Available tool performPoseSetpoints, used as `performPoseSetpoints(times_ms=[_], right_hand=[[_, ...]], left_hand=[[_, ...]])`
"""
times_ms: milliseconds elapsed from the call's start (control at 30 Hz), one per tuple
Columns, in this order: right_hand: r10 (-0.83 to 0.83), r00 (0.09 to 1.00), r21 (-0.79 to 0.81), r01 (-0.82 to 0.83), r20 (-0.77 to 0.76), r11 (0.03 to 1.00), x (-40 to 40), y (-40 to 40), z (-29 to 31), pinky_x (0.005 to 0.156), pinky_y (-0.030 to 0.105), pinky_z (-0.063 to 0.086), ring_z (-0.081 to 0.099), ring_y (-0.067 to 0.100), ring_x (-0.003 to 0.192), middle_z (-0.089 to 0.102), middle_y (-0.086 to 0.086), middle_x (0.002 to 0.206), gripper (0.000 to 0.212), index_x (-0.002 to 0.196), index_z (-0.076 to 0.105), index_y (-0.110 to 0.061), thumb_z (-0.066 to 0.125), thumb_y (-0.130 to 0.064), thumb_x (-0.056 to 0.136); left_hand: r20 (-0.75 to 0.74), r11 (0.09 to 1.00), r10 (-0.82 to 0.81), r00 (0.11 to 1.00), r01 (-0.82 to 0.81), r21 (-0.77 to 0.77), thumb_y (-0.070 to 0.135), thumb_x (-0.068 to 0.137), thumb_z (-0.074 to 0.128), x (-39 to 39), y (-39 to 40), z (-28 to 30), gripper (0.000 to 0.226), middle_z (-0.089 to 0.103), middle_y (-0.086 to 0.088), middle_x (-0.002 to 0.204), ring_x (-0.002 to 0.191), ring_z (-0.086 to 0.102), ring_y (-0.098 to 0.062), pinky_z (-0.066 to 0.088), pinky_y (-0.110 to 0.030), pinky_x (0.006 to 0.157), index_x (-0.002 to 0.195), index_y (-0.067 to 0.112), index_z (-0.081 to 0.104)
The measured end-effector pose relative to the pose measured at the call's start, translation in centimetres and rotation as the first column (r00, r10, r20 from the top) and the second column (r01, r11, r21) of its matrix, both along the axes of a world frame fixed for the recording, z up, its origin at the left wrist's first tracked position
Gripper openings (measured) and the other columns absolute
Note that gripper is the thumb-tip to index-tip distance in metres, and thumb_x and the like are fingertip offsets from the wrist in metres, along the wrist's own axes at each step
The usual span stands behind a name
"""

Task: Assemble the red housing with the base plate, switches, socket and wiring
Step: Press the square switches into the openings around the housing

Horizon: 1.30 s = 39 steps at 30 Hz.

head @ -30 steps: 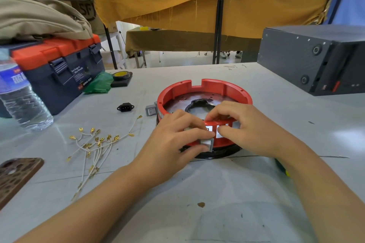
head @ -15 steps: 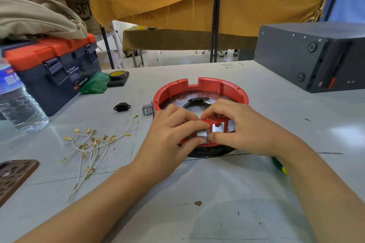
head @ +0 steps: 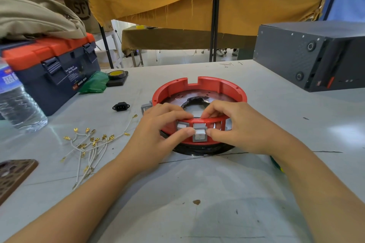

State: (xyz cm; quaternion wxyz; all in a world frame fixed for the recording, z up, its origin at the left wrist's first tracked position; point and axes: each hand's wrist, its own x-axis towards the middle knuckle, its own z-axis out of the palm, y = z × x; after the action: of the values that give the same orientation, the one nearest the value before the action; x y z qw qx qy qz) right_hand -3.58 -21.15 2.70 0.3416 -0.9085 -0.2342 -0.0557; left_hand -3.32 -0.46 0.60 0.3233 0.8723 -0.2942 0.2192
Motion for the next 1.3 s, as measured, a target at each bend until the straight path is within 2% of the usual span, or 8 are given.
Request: performPoseSetpoints(times_ms=[133, 267, 400, 600, 733, 1067, 1300], right_hand=[[-0.004, 1.000, 0.000, 0.004, -0.006, 1.000, -0.1, 0.0, 0.0, 0.077, 0.031, 0.055, 0.061, 0.011, 0.087, 0.063, -0.016, 0.093, 0.024, 0.098, 0.059, -0.033, 0.064, -0.038, 0.076], [-0.037, 0.999, 0.014, 0.036, 0.027, 0.999, -0.1, 0.0, 0.0, 0.075, 0.027, 0.053, 0.059, 0.009, 0.086, 0.063, -0.012, 0.090, 0.017, 0.093, 0.061, -0.029, 0.067, -0.031, 0.078], [-0.044, 0.998, 0.008, 0.044, 0.045, 0.999, 0.0, 0.0, 0.2, 0.073, 0.023, 0.050, 0.057, 0.005, 0.083, 0.063, -0.012, 0.088, 0.013, 0.089, 0.063, -0.027, 0.068, -0.030, 0.077], [-0.038, 0.998, 0.013, 0.037, 0.044, 0.999, 0.2, 0.0, 0.0, 0.070, 0.023, 0.050, 0.059, 0.011, 0.082, 0.062, -0.011, 0.087, 0.009, 0.089, 0.062, -0.026, 0.067, -0.028, 0.081], [-0.034, 0.999, 0.014, 0.034, 0.038, 0.999, 0.3, -0.1, 0.0, 0.072, 0.028, 0.051, 0.060, 0.013, 0.082, 0.063, -0.011, 0.087, 0.009, 0.089, 0.062, -0.025, 0.067, -0.029, 0.083], [-0.032, 0.996, -0.010, 0.033, 0.079, 0.999, 0.3, 0.2, 0.0, 0.076, 0.035, 0.052, 0.061, 0.017, 0.086, 0.065, -0.005, 0.092, 0.012, 0.094, 0.063, -0.020, 0.066, -0.026, 0.085], [-0.041, 0.997, -0.019, 0.042, 0.068, 0.999, 0.4, -0.1, -0.2, 0.074, 0.018, 0.051, 0.059, 0.005, 0.090, 0.063, -0.016, 0.092, 0.014, 0.098, 0.062, -0.025, 0.066, -0.028, 0.084]], left_hand=[[-0.001, 0.999, -0.004, 1.000, 0.004, -0.034, 0.038, 0.082, 0.062, 0.0, -0.1, 0.1, 0.030, 0.061, 0.010, 0.105, 0.103, 0.054, -0.007, 0.045, -0.038, 0.092, 0.107, 0.023, 0.069], [-0.007, 0.998, 0.012, 1.000, -0.013, -0.063, 0.035, 0.081, 0.062, -0.1, -0.3, 0.0, 0.027, 0.059, 0.018, 0.101, 0.099, 0.051, 0.001, 0.046, -0.029, 0.088, 0.105, 0.027, 0.070], [-0.025, 0.996, 0.025, 0.999, -0.027, -0.085, 0.027, 0.083, 0.069, 0.0, -0.5, 0.1, 0.019, 0.057, 0.021, 0.097, 0.097, 0.051, 0.002, 0.046, -0.024, 0.084, 0.102, 0.025, 0.071], [-0.060, 0.992, 0.032, 0.998, -0.039, -0.122, 0.021, 0.081, 0.070, -0.2, -0.8, 0.4, 0.017, 0.062, 0.004, 0.090, 0.084, 0.053, -0.005, 0.044, -0.026, 0.077, 0.098, 0.019, 0.073], [-0.076, 0.991, 0.034, 0.997, -0.043, -0.123, 0.019, 0.080, 0.071, -0.4, -0.9, 0.6, 0.016, 0.060, 0.000, 0.086, 0.076, 0.051, -0.008, 0.043, -0.026, 0.074, 0.095, 0.017, 0.073], [-0.080, 0.992, 0.051, 0.995, -0.060, -0.109, 0.016, 0.081, 0.071, -0.3, -1.2, 0.7, 0.013, 0.061, -0.005, 0.088, 0.084, 0.055, -0.016, 0.046, -0.036, 0.077, 0.094, 0.016, 0.073], [-0.063, 0.996, 0.012, 0.998, -0.017, -0.091, 0.017, 0.083, 0.069, -0.1, -0.7, 0.4, 0.015, 0.061, 0.001, 0.092, 0.086, 0.054, -0.010, 0.046, -0.031, 0.079, 0.098, 0.017, 0.071]])
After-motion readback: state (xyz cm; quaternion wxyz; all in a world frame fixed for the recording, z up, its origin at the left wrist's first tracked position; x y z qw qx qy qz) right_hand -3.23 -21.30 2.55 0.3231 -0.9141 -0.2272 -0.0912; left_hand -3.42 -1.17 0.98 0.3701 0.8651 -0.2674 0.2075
